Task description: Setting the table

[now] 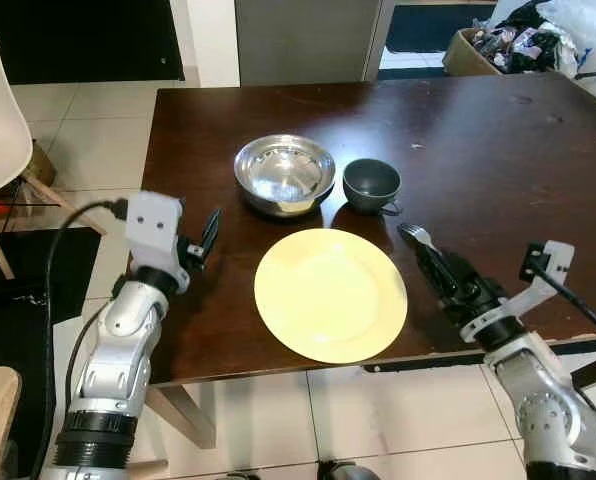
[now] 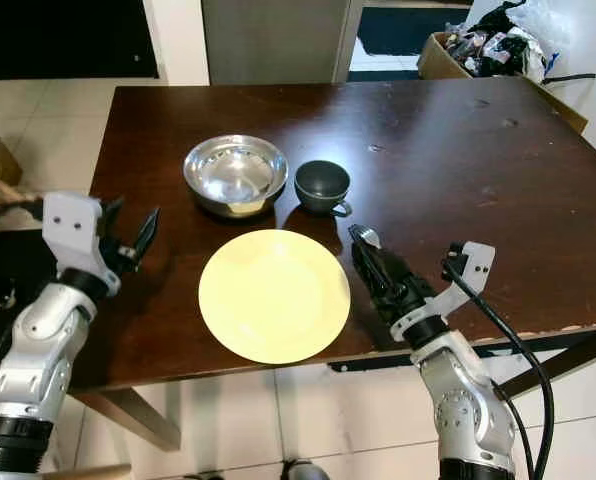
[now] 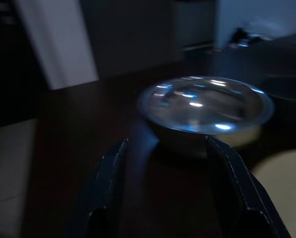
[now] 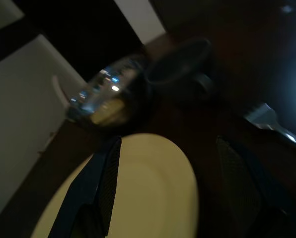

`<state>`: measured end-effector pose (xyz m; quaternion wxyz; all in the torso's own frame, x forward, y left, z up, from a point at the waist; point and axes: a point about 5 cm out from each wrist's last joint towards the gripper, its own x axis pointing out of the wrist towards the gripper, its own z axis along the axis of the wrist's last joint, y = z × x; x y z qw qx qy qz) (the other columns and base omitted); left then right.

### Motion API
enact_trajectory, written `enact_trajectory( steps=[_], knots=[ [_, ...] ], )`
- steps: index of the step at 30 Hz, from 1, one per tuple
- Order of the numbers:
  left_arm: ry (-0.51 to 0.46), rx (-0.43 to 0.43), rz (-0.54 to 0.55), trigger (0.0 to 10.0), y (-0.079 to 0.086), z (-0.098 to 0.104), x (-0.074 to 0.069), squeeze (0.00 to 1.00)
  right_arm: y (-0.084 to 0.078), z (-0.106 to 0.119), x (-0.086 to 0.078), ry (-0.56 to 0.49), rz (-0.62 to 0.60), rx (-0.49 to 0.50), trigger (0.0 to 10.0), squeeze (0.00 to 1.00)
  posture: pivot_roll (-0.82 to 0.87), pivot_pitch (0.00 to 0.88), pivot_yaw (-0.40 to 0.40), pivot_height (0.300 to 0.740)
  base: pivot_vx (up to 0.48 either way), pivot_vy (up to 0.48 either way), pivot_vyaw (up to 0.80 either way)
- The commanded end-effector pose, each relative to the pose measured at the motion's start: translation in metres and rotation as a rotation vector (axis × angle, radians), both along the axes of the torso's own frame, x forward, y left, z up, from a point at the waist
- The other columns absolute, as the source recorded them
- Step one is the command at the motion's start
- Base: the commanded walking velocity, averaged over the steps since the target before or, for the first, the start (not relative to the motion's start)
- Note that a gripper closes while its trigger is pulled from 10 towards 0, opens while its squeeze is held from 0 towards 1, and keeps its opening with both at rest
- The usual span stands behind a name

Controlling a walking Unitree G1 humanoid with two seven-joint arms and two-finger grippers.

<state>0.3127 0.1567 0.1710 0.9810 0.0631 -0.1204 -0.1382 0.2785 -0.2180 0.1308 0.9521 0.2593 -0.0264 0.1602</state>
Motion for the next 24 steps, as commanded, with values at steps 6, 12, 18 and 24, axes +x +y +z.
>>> enact_trajectory(
  steps=[6, 12, 18, 24],
  knots=[
    [0.087, 0.171, -0.268, 10.0, -0.055, -0.036, -0.013, 0.00, -0.005, -0.014, -0.004, 0.051, -0.040, 0.003, 10.0, 0.00, -0.13, 0.050, 0.032, 0.740, 0.000, 0.000, 0.00],
    [0.112, 0.295, -0.350, 10.0, -0.074, -0.054, -0.015, 0.00, -0.010, -0.010, -0.001, 0.042, -0.055, 0.001, 10.0, 0.00, -0.14, 0.048, 0.030, 0.740, 0.000, 0.000, 0.00],
    [0.235, 0.470, -0.330, 10.0, -0.066, -0.087, -0.018, 0.00, -0.011, -0.007, 0.001, 0.032, -0.057, -0.004, 10.0, 0.00, -0.14, 0.051, 0.030, 0.740, 0.000, 0.000, 0.00],
    [0.526, 0.426, -0.232, 10.0, -0.023, -0.128, -0.026, 0.00, -0.010, -0.008, 0.000, 0.034, -0.055, -0.001, 10.0, 0.00, -0.13, 0.055, 0.025, 0.740, 0.000, 0.000, 0.00]
  ],
)
